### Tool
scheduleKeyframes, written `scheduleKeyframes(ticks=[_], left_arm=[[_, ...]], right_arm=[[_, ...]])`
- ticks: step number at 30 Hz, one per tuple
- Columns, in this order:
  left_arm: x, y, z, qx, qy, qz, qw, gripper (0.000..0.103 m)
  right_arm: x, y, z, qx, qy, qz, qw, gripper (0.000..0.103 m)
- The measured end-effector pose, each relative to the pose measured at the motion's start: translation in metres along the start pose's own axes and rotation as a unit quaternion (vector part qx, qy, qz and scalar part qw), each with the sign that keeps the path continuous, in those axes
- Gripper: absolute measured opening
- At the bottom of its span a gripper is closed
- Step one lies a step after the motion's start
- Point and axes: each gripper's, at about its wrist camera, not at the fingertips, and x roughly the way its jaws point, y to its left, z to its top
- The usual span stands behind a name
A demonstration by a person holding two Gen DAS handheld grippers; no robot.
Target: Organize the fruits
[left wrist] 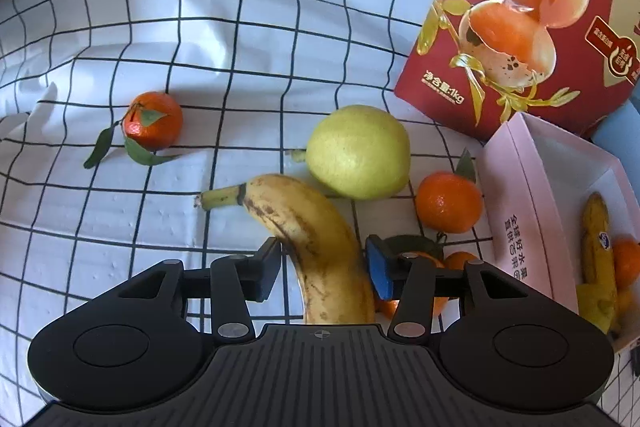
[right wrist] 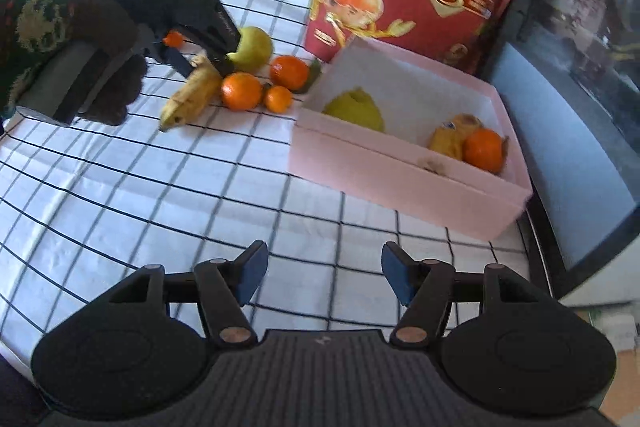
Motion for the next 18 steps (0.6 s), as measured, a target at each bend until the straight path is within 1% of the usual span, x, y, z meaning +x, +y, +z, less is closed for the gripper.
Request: scheduleKeyframes(ticks=[2,4,5,8,11,18], left_arm=[[-0.003,0.004,-0.001,-0.005,-0.003,-0.009,0.9999,0.05],[-0.009,0.009,-0.004,-0.014,0.005,-0.024,0.9996,0.047],[-0.012,0.009,-0.006,-0.008,0.007,-0.027,0.9996,0.045],[-0.025,0.009,-0.021,0.011,0.011,-0.035,0.9993,0.042],[-0.04,0.015,-0.041,0.01,0.02,-0.049,0.9985,0.041],[-0.074,0.045,-0.085,-0.043,0.049,-0.095,0.9933,0.042]], right_arm=[[0.001,-0.003,-0.002,0.005,0.004,-0.003,1.0,0.064],[0.002,-0.003,-0.003,0.007,0.005,-0.003,1.0,0.064],[0.003,-0.003,-0.003,0.007,0.005,-0.001,1.0,0.064],[0.006,0.002,0.001,0.002,0.004,0.006,1.0,0.064],[0.01,0.01,0.005,-0.005,0.002,0.017,1.0,0.064],[0.015,0.04,0.017,-0.018,-0.012,0.048,0.999,0.064]])
